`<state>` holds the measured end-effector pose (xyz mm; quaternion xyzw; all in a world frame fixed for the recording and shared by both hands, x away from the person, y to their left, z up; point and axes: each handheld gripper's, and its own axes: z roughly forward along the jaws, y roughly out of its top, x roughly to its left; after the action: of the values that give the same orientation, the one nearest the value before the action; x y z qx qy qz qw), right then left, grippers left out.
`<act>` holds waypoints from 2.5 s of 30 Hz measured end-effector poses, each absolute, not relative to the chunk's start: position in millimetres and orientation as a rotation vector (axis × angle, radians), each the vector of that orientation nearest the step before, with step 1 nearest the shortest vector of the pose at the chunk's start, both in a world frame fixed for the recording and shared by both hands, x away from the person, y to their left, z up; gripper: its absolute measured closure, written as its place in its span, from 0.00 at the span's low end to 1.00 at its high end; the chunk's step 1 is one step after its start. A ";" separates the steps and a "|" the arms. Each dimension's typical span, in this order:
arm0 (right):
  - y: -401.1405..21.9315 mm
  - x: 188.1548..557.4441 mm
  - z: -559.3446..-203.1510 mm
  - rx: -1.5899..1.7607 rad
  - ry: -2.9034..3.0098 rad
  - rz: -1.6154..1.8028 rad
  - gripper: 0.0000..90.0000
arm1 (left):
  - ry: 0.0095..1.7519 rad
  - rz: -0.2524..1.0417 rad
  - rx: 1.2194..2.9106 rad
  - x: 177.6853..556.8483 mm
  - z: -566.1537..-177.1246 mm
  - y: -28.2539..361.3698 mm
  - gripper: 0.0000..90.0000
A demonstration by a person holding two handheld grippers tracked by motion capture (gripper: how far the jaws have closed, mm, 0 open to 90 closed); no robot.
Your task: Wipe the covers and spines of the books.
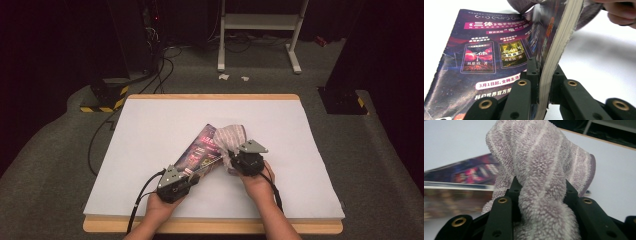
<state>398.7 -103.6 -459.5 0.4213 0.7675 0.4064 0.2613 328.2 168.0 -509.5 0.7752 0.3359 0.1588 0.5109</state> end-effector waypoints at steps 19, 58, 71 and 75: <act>-162.5 450.3 -475.5 1.361 1.930 0.954 0.71 | 0.807 0.386 1.857 327.6 -509.4 168.9 0.92; -51.7 337.5 -432.3 0.839 2.161 1.349 0.70 | 0.801 0.398 1.866 327.3 -509.4 168.1 0.91; -32.7 319.9 -416.6 0.794 2.168 1.455 0.70 | 0.797 0.408 1.867 326.8 -509.4 167.6 0.91; -29.6 325.4 -424.6 0.810 2.180 1.388 0.70 | 0.796 0.407 1.872 326.7 -509.4 167.0 0.91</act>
<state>325.4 -29.6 -424.6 0.2922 0.7861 0.5005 0.2148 326.7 167.0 -509.4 0.7769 0.3302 0.1688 0.5088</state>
